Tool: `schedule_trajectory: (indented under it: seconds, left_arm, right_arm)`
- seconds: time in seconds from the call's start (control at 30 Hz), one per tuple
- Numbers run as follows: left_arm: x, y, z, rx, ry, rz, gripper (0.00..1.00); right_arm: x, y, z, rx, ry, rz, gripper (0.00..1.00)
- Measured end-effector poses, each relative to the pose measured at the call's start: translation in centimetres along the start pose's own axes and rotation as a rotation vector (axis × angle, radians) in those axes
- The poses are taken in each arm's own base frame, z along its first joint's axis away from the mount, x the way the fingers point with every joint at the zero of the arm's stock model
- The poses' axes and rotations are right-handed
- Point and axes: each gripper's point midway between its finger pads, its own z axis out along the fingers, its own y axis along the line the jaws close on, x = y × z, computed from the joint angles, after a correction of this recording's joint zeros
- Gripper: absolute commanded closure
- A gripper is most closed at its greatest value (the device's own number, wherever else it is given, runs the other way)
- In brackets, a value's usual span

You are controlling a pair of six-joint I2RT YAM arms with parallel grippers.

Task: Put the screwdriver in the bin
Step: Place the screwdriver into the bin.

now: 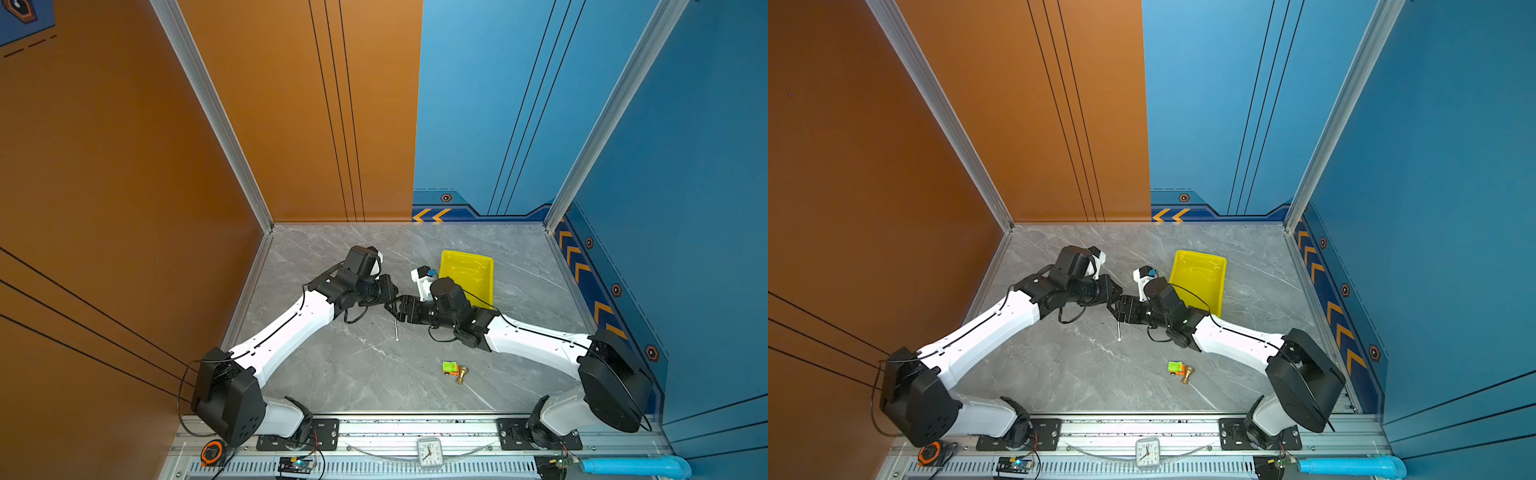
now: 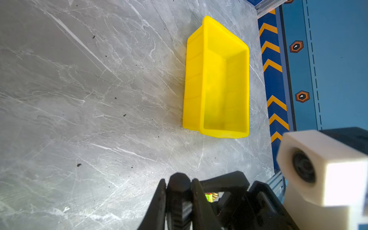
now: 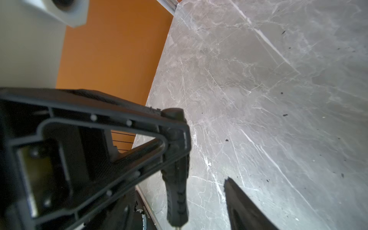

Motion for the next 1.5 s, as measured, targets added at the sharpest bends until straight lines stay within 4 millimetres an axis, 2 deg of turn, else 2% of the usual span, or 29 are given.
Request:
schedule_trajectory:
  seconds: [0.23, 0.5, 0.57, 0.6, 0.63, 0.7, 0.77, 0.87, 1.03, 1.13, 1.33, 1.5]
  left_arm:
    - [-0.1, -0.5, -0.1, 0.029, -0.006, 0.005, 1.00]
    - [-0.1, -0.5, -0.3, 0.037, -0.018, 0.000, 1.00]
    - [0.0, -0.4, -0.3, 0.036, -0.016, -0.004, 0.97]
    - [0.1, -0.4, -0.3, 0.036, -0.016, -0.005, 0.91]
    - [0.1, -0.4, -0.3, 0.035, -0.015, -0.007, 0.81]
    - [0.1, -0.4, -0.2, 0.036, -0.014, -0.011, 0.49]
    - [0.3, -0.4, -0.2, 0.036, -0.011, -0.015, 0.24]
    - [0.5, -0.1, -0.2, 0.030, -0.010, -0.021, 0.00]
    - [0.2, 0.2, -0.6, 0.024, -0.029, -0.027, 0.02]
    - [-0.2, 0.6, -1.2, 0.016, -0.052, -0.024, 0.02]
    - [-0.8, 2.3, -2.2, -0.028, -0.106, -0.020, 0.02]
    - [-0.1, 5.1, -2.2, -0.126, -0.115, 0.015, 0.02]
  right_arm:
    - [-0.4, 0.7, 0.0, -0.029, -0.019, 0.006, 0.64]
    - [-0.3, 0.5, 0.1, -0.021, -0.012, 0.003, 0.96]
    - [-0.1, 0.4, 0.1, -0.019, -0.003, 0.006, 1.00]
    - [-0.1, 0.4, 0.1, -0.019, -0.002, 0.007, 1.00]
    - [0.0, 0.4, 0.1, -0.018, -0.001, 0.007, 1.00]
    - [0.0, 0.4, 0.1, -0.017, 0.000, 0.007, 1.00]
    - [-0.1, 0.3, 0.0, -0.015, -0.002, 0.006, 1.00]
    - [-0.2, -0.6, -0.2, 0.020, 0.006, 0.010, 1.00]
    - [-1.4, -2.7, -1.9, 0.126, -0.003, 0.002, 1.00]
    - [-3.3, -3.9, -3.6, 0.196, -0.028, -0.004, 1.00]
    - [-9.0, -8.4, -8.3, 0.377, -0.108, 0.018, 1.00]
    - [-12.6, -12.2, -12.5, 0.520, -0.155, 0.059, 1.00]
